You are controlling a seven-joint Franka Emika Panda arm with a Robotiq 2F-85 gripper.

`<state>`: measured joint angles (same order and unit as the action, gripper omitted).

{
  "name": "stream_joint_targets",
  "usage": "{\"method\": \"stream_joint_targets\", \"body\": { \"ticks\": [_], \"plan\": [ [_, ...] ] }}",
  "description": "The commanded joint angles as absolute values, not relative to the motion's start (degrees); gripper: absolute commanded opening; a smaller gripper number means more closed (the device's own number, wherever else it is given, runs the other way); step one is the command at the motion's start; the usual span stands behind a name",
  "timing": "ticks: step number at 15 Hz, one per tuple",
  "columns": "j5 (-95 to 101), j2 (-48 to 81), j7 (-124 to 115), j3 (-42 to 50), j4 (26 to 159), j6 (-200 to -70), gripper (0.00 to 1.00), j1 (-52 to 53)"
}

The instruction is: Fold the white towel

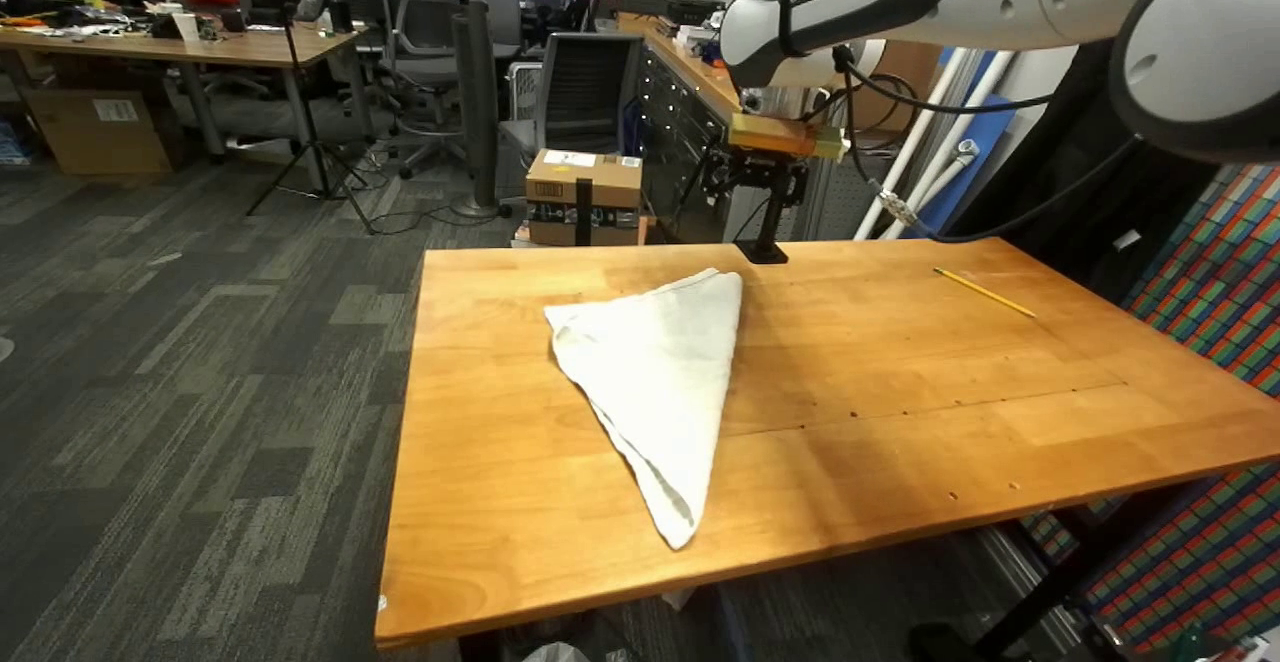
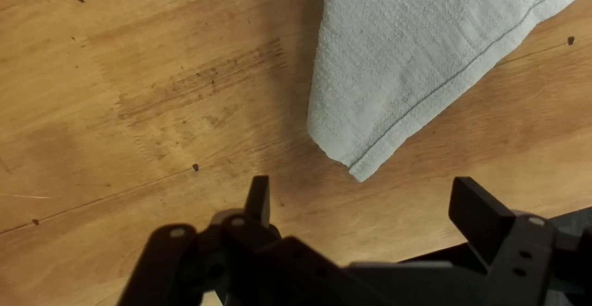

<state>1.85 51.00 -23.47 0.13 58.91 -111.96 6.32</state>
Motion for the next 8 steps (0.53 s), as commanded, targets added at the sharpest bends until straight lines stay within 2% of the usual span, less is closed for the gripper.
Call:
{"method": "stream_joint_targets", "body": {
  "ticks": [1,8],
  "plan": [
    [0.1,56.9,-22.0,0.4,50.3,-108.3,1.00,5.8],
    [-0.7,63.3,-22.3,0.1,42.9,-104.1,1.00,5.2]
  ]
}}
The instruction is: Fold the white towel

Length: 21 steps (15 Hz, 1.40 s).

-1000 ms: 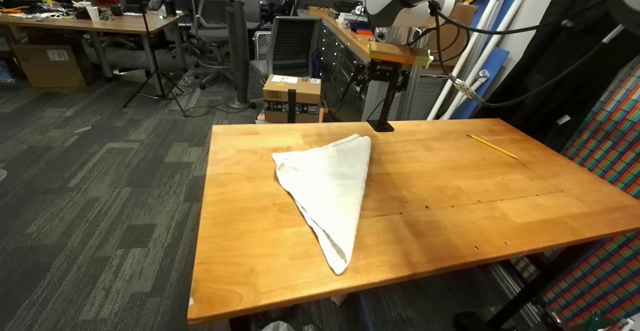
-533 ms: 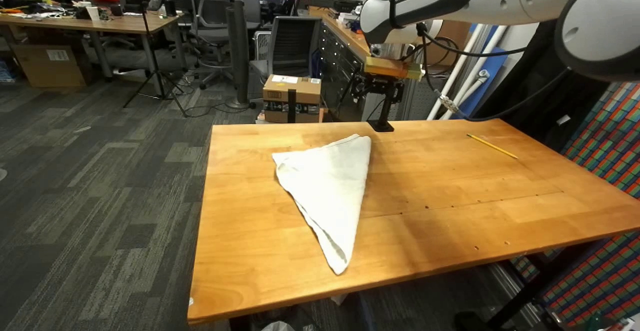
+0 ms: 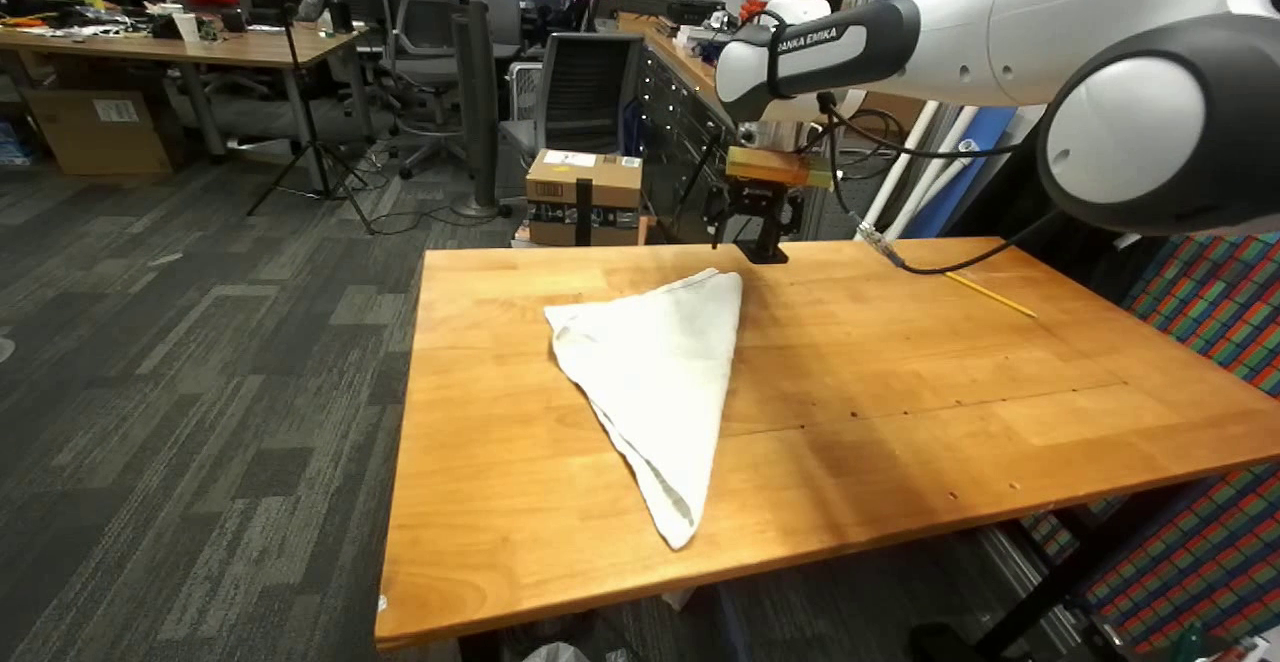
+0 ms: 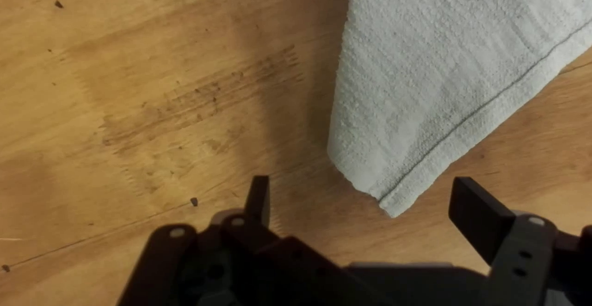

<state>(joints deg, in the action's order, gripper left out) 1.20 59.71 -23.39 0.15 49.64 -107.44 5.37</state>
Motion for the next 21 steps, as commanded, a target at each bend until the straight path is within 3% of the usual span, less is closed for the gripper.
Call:
{"method": "stream_joint_targets", "body": {
  "ticks": [1,16,21],
  "plan": [
    [-1.0,64.1,-22.4,0.0,42.0,-103.5,1.00,5.2],
    [-2.5,69.3,-23.0,-2.3,35.8,-100.0,1.00,4.3],
    [-2.9,69.7,-23.0,-2.9,35.4,-99.4,0.94,3.6]
  ]
}}
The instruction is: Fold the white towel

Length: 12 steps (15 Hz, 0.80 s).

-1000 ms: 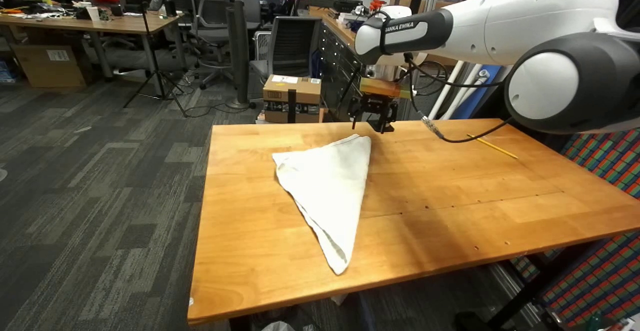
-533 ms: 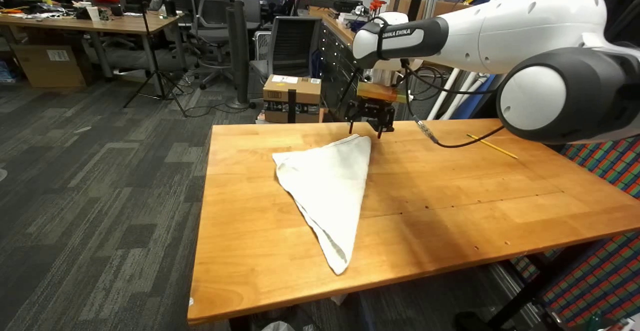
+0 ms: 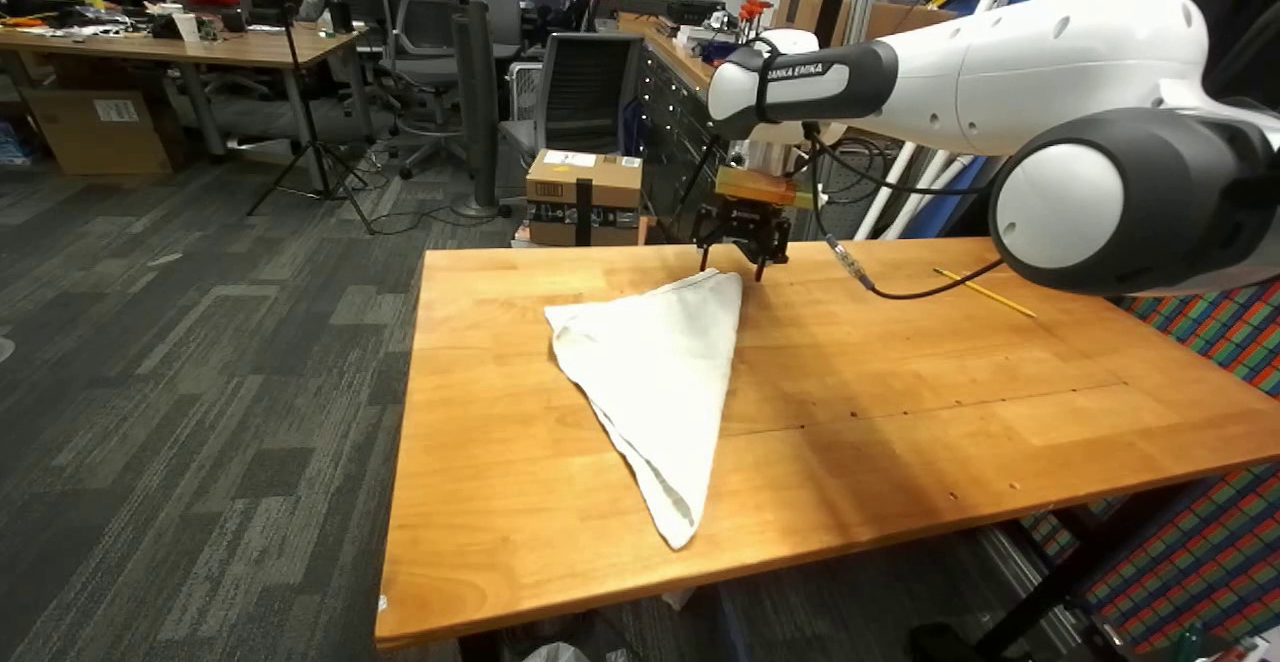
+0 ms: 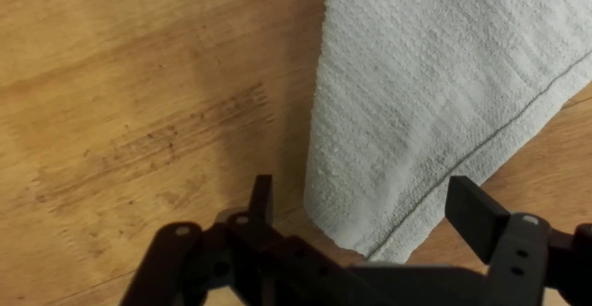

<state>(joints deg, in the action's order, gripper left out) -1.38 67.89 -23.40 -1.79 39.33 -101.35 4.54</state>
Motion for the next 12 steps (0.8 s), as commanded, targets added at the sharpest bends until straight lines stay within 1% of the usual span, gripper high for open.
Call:
{"method": "stream_joint_targets", "body": {
  "ticks": [1,2,5,8,9,10,12],
  "plan": [
    [-3.0,69.7,-23.0,-3.1,35.4,-99.4,0.92,3.4],
    [-3.0,69.8,-23.0,-3.2,35.4,-99.3,0.95,3.3],
    [-2.9,70.2,-23.0,-3.7,35.2,-99.0,1.00,2.9],
    [-2.8,70.7,-23.0,-4.0,34.9,-98.6,1.00,2.7],
    [-2.7,70.8,-23.0,-4.1,34.9,-98.6,0.98,2.7],
    [-2.7,70.9,-23.0,-4.1,34.9,-98.5,0.94,2.7],
    [-2.7,71.1,-23.0,-4.2,34.9,-98.4,0.74,2.7]
  ]
}}
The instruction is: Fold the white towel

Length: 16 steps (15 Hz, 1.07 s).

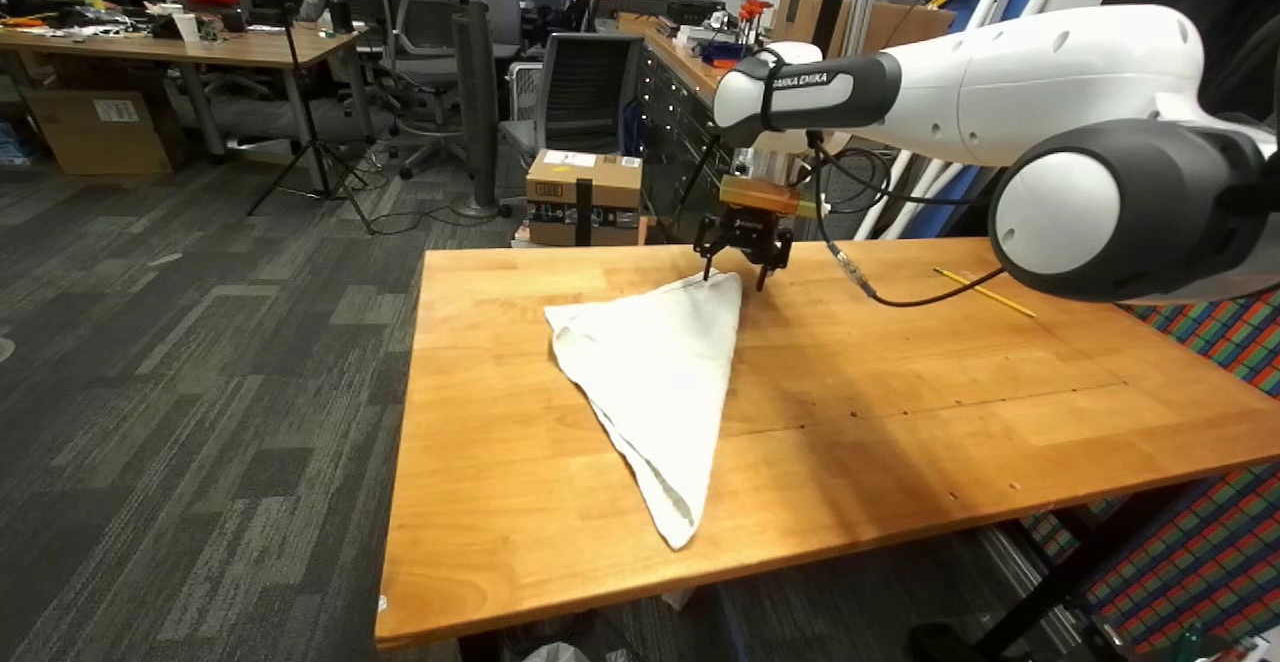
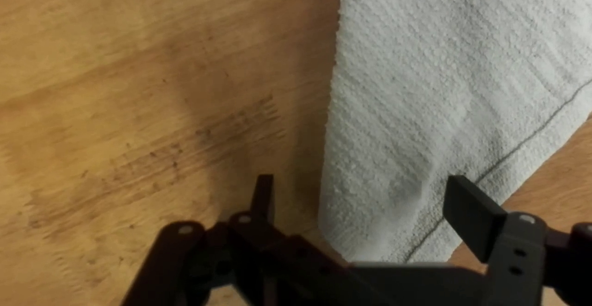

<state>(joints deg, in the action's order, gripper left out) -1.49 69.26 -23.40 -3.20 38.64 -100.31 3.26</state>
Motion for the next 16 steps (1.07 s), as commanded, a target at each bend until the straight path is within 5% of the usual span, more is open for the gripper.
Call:
{"method": "stream_joint_targets", "body": {
  "ticks": [1,8,16],
  "plan": [
    [-2.7,71.1,-23.0,-4.2,34.9,-98.4,0.60,2.7],
    [-2.3,70.1,-23.0,-4.0,35.2,-98.3,0.05,2.8],
    [-2.0,66.0,-23.7,-3.8,36.6,-100.7,0.02,3.0]
  ]
}}
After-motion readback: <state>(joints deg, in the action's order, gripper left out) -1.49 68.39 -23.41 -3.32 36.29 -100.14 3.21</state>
